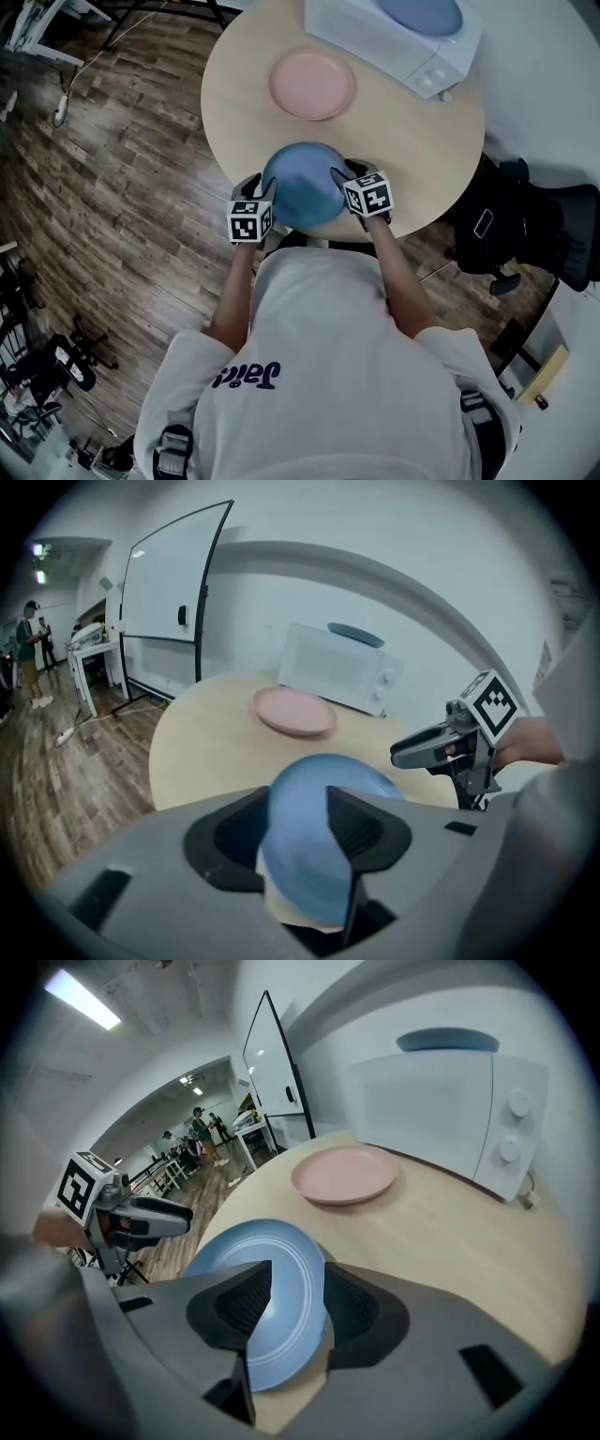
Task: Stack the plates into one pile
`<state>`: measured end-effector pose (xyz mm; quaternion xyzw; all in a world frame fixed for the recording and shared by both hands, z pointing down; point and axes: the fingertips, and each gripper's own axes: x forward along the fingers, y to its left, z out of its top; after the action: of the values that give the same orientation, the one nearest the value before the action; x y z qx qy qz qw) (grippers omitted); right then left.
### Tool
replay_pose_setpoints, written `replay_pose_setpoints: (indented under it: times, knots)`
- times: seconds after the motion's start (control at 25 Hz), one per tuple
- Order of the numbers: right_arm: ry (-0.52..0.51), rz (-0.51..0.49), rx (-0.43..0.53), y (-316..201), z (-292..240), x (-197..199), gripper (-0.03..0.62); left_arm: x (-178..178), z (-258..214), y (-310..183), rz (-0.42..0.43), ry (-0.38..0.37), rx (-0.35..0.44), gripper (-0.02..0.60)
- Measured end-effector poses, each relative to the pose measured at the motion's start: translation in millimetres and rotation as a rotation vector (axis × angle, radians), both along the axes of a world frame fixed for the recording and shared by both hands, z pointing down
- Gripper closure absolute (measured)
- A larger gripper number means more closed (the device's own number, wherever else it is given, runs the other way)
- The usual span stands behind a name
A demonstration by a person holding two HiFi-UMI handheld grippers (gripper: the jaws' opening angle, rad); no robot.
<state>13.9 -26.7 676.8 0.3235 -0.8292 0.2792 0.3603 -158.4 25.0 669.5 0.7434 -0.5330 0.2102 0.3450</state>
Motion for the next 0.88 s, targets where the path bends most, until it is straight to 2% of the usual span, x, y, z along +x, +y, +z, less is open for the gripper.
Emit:
replay_pose_setpoints:
  times: [0.04,0.08,0.16,0.36,0.48,0.76,0.8,0.88]
  knots:
    - [0.014,-0.007,-0.019,0.5,8.7,2.6,0.424,0.8,8.5,2.8,0.006,0.013,-0.034,0.351]
    - [0.030,-0.014,-0.036,1.5,17.1,6.1,0.422,1.5,17.1,5.9,0.007,0.024,-0.066,0.322]
    - [0.058,-0.025,-0.071,5.4,32.5,13.7,0.419,0.8,33.4,12.2,-0.003,0.029,-0.119,0.313]
    - [0.070,-0.021,-0.159,20.7,57.4,23.3,0.419,-5.7,60.4,23.5,-0.077,0.053,-0.209,0.311]
    - [0.050,0.001,-0.205,26.2,64.1,24.2,0.419,-10.5,71.0,28.1,-0.103,0.034,-0.264,0.311]
    - [0.075,0.005,-0.242,30.9,70.2,28.9,0.434,-12.1,74.8,30.1,-0.101,0.023,-0.284,0.315]
    - [0.085,0.008,-0.244,31.5,71.2,30.9,0.454,-12.6,75.2,31.0,-0.098,0.018,-0.286,0.327]
    - [0.091,0.018,-0.248,32.3,73.8,33.3,0.497,-14.3,75.9,32.5,-0.095,0.008,-0.290,0.390]
